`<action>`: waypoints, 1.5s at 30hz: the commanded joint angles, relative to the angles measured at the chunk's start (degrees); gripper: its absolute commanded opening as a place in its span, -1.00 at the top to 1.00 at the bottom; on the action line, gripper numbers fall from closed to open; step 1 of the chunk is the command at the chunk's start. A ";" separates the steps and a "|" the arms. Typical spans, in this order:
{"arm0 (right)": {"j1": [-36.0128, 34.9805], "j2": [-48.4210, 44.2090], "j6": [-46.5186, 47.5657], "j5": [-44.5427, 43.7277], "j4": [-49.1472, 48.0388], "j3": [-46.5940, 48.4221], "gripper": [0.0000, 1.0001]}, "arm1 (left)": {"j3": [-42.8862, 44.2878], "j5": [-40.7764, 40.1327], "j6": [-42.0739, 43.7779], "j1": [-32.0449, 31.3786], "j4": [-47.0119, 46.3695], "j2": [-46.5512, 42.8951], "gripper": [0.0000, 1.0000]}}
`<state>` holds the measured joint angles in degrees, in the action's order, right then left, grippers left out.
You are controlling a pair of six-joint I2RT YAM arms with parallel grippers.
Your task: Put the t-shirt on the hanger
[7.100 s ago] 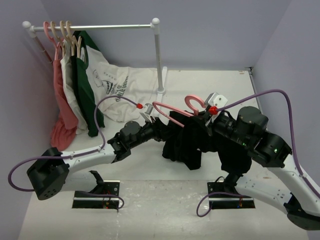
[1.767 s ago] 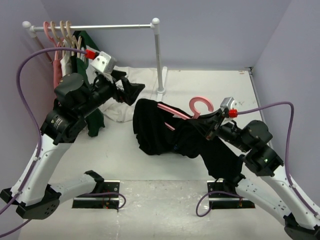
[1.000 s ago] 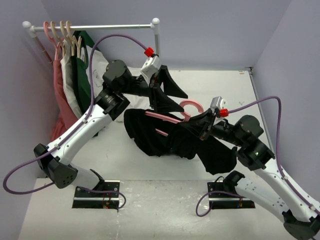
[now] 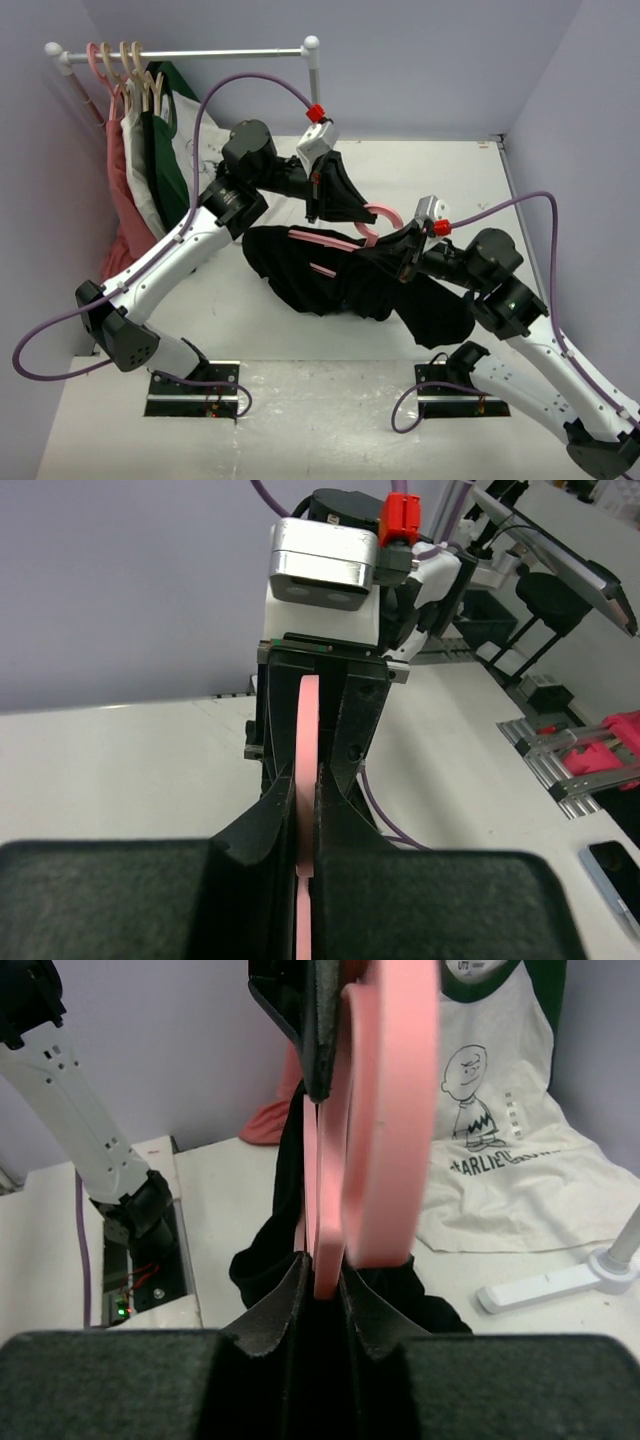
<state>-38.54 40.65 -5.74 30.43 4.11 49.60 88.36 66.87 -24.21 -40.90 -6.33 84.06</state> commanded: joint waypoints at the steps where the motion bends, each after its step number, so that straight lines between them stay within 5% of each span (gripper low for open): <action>1: 0.14 -1.67 1.65 -3.53 -1.87 1.64 0.43 | 4.09 -2.93 2.59 1.22 4.74 -0.39 1.00; 2: 0.18 -2.09 1.76 -4.92 -1.54 0.98 0.23 | 4.58 -2.87 2.70 2.01 5.31 -0.97 1.00; 6: 0.33 -4.54 2.16 -7.29 0.20 -0.93 0.11 | 6.84 -2.03 4.18 6.13 10.68 -2.09 1.00; 12: 0.31 -10.80 2.55 -18.96 7.21 -2.47 -0.38 | 6.36 -0.52 3.95 10.99 11.56 -4.36 1.00; 20: 0.31 -12.62 2.22 -30.29 20.83 0.57 -0.31 | 8.83 -2.10 2.51 13.57 10.81 -6.89 1.00; 27: 0.31 -14.87 -1.47 -43.38 21.20 -3.29 -0.37 | 15.92 -3.24 5.84 15.50 17.84 -7.15 1.00; 32: 0.40 -17.35 -1.85 -40.29 20.26 -4.46 -0.37 | 21.25 -7.71 10.53 16.30 26.87 -7.14 1.00; 34: 0.40 -17.59 -1.55 -36.77 19.60 -5.35 -0.32 | 21.12 -7.66 10.31 16.30 26.57 -7.60 1.00; 36: 0.31 -17.13 -1.15 -33.76 18.78 -5.54 0.13 | 20.56 -7.32 9.46 16.30 25.42 -8.01 1.00; 41: 0.38 -15.74 -0.96 -32.98 17.55 -5.39 0.59 | 20.44 -7.17 7.87 16.30 23.79 -8.36 1.00; 43: 0.31 -15.15 -0.94 -34.86 16.29 -5.83 1.00 | 20.71 -7.45 7.69 16.30 23.73 -8.53 1.00; 45: 0.42 -14.58 -1.31 -36.82 15.88 -5.91 1.00 | 20.97 -8.46 8.27 16.38 24.48 -8.78 1.00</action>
<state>-38.22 24.58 -6.70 -4.12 23.77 44.43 107.15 60.59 -15.51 -25.08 19.05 76.94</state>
